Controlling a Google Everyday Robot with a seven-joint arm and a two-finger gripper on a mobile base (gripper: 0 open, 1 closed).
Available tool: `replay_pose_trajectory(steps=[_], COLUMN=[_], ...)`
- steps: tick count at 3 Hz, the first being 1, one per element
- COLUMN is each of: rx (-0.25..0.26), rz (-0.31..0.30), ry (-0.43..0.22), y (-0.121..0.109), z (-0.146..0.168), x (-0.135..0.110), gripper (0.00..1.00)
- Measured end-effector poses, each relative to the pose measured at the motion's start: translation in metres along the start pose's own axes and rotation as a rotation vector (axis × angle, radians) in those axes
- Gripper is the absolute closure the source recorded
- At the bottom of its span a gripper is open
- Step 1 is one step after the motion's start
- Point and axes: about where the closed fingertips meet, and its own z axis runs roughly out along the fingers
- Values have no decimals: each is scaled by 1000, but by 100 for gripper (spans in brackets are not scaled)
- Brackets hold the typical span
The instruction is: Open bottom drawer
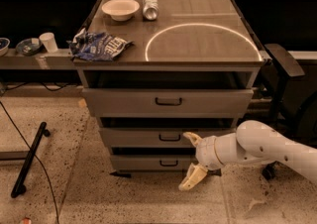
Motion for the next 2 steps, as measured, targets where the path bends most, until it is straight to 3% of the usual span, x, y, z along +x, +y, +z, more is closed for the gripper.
replay_pose_trajectory(steps=[1,2], rx=[39,117], rz=[2,-76], ry=[53,188], y=[-17,-25], z=[18,47], x=[33,92], gripper=[0,0])
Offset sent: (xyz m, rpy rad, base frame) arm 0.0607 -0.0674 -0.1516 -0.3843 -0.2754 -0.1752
